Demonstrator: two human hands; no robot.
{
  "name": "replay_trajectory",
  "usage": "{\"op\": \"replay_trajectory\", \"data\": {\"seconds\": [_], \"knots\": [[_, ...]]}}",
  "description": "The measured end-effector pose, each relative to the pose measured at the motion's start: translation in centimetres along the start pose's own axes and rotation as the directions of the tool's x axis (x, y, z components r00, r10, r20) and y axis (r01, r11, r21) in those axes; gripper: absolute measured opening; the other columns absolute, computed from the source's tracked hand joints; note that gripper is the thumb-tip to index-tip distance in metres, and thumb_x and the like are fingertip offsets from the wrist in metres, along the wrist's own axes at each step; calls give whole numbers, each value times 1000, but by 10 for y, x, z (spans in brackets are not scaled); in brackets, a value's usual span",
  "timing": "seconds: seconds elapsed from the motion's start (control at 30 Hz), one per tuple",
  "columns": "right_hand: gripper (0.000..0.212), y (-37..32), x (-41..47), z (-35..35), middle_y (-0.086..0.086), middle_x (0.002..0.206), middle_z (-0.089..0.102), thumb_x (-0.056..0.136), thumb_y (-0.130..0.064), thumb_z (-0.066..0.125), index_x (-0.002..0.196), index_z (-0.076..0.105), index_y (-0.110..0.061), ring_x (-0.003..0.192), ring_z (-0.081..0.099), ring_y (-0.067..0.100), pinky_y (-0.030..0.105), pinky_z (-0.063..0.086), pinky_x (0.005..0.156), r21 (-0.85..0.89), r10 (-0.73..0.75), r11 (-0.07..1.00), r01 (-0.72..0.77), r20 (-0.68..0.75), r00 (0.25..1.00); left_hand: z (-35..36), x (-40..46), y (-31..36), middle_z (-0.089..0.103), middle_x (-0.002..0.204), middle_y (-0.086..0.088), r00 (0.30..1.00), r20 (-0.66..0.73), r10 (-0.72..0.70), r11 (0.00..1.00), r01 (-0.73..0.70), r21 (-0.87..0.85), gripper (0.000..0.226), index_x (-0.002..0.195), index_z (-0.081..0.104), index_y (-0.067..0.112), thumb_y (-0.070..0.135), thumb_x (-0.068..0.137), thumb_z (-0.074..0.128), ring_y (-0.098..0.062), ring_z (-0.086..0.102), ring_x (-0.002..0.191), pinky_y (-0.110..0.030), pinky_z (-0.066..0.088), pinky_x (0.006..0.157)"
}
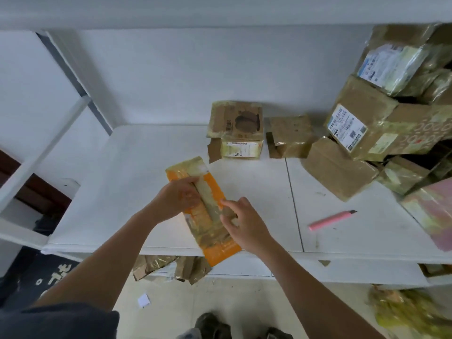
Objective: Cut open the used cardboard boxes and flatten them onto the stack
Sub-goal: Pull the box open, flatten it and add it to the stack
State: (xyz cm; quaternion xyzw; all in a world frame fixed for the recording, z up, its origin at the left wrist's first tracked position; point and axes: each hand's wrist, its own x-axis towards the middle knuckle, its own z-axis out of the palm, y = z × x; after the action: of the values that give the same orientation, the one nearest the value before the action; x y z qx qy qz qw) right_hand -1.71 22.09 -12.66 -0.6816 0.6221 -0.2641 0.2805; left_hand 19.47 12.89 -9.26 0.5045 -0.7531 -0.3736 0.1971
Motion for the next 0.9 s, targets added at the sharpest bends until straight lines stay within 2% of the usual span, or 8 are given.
{"op": "replay_trajectory", "data": {"seconds": [0.07,0.13,0.27,0.37,0.53,0.67,0.77,0.9], "knots": [[37,-16,7,14,-4,107,45,100,-36,49,136,54,-27,86,56,9,28,51,76,-21,33,999,-35,-57,998,-18,-3,-17,42,148,-5,989,-118,-89,988,103,118,46,119,68,19,19,76,83,-25,41,137,-47,34,111],[37,-29,18,22,1,121,43,100,-30,49,136,51,-22,106,53,15,31,53,84,-54,62,996,-68,-100,993,-27,-9,-30,32,153,-11,958,-141,-251,960,265,87,76,141,47,20,31,75,82,-24,29,143,-44,29,115],[44,-47,42,35,4,133,38,102,-24,43,146,38,-20,121,42,20,26,47,85,-156,65,985,-81,-103,993,-26,-14,-29,45,143,-11,909,34,-415,844,399,-358,90,150,25,33,28,79,80,-27,55,119,-46,52,91],[52,-51,52,38,3,126,43,100,-46,44,146,37,-23,115,46,20,32,48,78,-260,116,955,-142,-111,987,-18,-9,-21,53,133,-7,863,128,-488,724,482,-493,98,151,12,46,22,82,78,-28,65,105,-45,60,76],[70,-54,59,38,0,118,48,87,-67,54,142,43,-26,107,55,18,34,50,77,-295,191,929,-223,-132,973,-12,-3,-21,59,121,-8,811,80,-579,649,518,-557,93,145,25,47,9,80,79,-29,69,94,-44,62,64],[67,-58,64,36,2,115,53,86,-63,60,139,45,-24,100,60,21,31,50,80,-338,209,908,-247,-145,967,-11,-2,-17,63,107,-8,804,35,-593,671,518,-531,91,146,27,44,3,81,75,-28,70,85,-35,59,52],[63,-60,70,34,3,109,55,88,-57,61,139,49,-22,95,61,24,31,47,78,-386,178,898,-211,-121,977,-12,0,-16,63,105,-9,796,35,-604,664,527,-531,89,145,27,44,0,82,73,-28,69,86,-38,60,54],[64,-55,78,21,1,111,66,77,-47,75,134,60,-21,102,62,20,25,40,78,-254,192,944,-211,-96,977,-11,0,-16,62,104,-9,797,28,-603,671,527,-522,87,145,26,44,-1,84,69,-27,69,84,-32,57,48]]}}
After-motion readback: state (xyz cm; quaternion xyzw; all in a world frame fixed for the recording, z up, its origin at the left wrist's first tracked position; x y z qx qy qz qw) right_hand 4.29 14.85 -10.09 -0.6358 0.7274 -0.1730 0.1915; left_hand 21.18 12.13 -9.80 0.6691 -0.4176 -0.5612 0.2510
